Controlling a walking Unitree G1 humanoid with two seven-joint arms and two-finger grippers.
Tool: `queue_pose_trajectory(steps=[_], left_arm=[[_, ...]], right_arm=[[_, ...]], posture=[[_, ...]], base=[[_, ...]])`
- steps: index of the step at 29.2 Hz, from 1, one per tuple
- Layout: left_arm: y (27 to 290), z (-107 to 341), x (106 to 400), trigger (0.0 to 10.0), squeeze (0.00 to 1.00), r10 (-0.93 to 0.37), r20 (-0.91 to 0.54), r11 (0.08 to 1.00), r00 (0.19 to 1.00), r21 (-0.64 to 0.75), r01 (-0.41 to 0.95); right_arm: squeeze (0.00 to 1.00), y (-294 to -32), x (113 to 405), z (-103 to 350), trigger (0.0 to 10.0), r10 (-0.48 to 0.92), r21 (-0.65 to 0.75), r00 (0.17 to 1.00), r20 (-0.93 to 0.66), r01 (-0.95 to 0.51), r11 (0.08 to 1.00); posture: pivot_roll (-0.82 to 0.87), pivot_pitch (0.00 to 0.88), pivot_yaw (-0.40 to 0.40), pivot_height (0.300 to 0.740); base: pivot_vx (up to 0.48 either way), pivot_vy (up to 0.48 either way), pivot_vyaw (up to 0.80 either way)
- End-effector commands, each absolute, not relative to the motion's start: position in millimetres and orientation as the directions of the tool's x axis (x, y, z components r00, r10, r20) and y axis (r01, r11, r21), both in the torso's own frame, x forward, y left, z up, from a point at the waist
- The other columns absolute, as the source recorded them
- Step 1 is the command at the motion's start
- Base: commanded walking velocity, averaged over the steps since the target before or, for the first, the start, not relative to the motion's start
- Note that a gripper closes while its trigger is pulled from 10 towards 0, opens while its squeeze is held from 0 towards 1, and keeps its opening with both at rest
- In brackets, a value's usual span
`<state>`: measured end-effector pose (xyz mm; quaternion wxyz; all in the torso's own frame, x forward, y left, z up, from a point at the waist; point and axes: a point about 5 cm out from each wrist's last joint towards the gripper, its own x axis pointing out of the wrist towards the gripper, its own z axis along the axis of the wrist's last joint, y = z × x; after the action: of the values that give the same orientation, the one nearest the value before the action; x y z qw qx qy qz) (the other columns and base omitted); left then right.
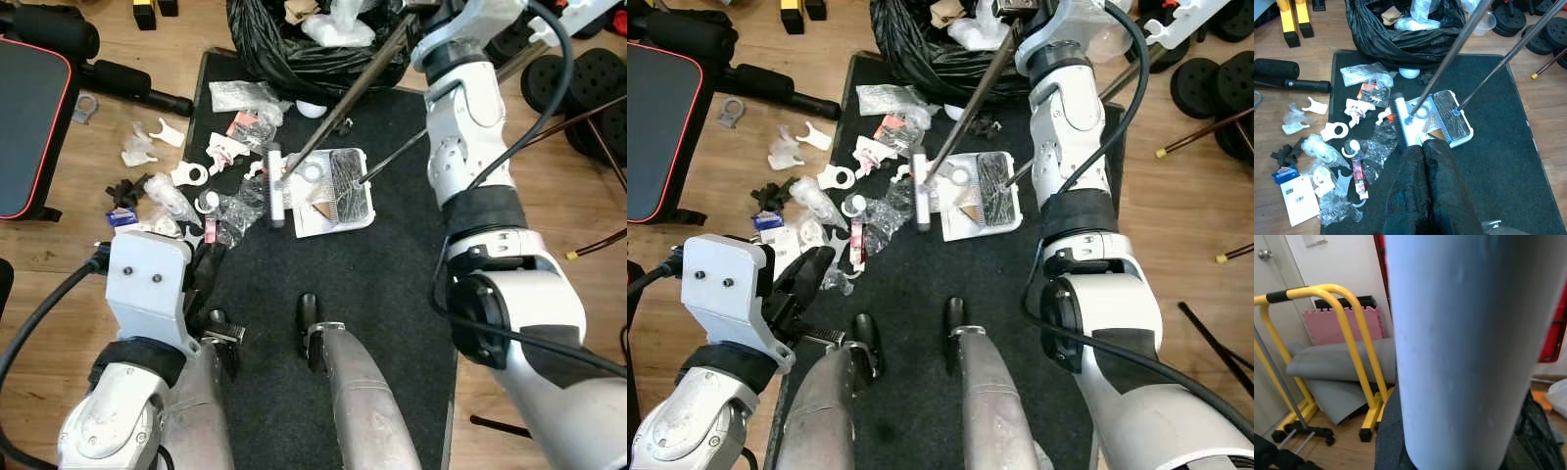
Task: Sweep floor
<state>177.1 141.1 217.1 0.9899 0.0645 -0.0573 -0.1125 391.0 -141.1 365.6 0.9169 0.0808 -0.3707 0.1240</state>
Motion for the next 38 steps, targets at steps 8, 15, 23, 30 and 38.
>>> queue_pose_trajectory(steps=[8, 15, 23, 30, 38], left_arm=[[143.6, 215.4, 172.9, 10.0, 0.0, -0.196, 0.082, 0.974, 0.977, 0.132, 0.184], [143.4, 215.5, 173.3, 10.0, 0.0, -0.195, 0.082, 0.974, 0.977, 0.131, 0.184], [143.0, 215.9, 173.6, 10.0, 0.0, -0.195, 0.082, 0.974, 0.977, 0.131, 0.184], [142.9, 215.9, 173.7, 10.0, 0.0, -0.196, 0.082, 0.974, 0.977, 0.13, 0.184], [141.6, 216.1, 174.1, 10.0, 0.0, -0.197, 0.082, 0.974, 0.977, 0.126, 0.186]], right_arm=[[0.0, -148.8, 386.2, 369.3, 10.0, 0.178, -0.01, 0.651, 0.738, -0.253, 0.967], [0.0, -150.7, 387.4, 367.6, 10.0, 0.192, -0.069, 0.673, 0.714, -0.205, 0.976], [0.0, -151.3, 388.4, 367.3, 10.0, 0.201, -0.127, 0.691, 0.695, -0.157, 0.979], [0.0, -151.5, 387.7, 372.6, 10.0, 0.202, -0.139, 0.684, 0.701, -0.147, 0.979], [0.0, -158.2, 377.1, 407.3, 10.0, 0.139, 0.039, 0.598, 0.79, -0.275, 0.961]], posture=[[-0.04, 0.64, -0.166, 0.74], [-0.04, 0.638, -0.166, 0.74], [-0.04, 0.64, -0.167, 0.74], [-0.04, 0.64, -0.166, 0.74], [-0.05, 0.636, -0.172, 0.74]], base=[[0.0, 0.0, 0.0], [0.0, 0.0, 0.0], [0.0, 0.0, 0.0], [0.0, 0.0, 0.0], [0.0, 0.0, 0.0]])
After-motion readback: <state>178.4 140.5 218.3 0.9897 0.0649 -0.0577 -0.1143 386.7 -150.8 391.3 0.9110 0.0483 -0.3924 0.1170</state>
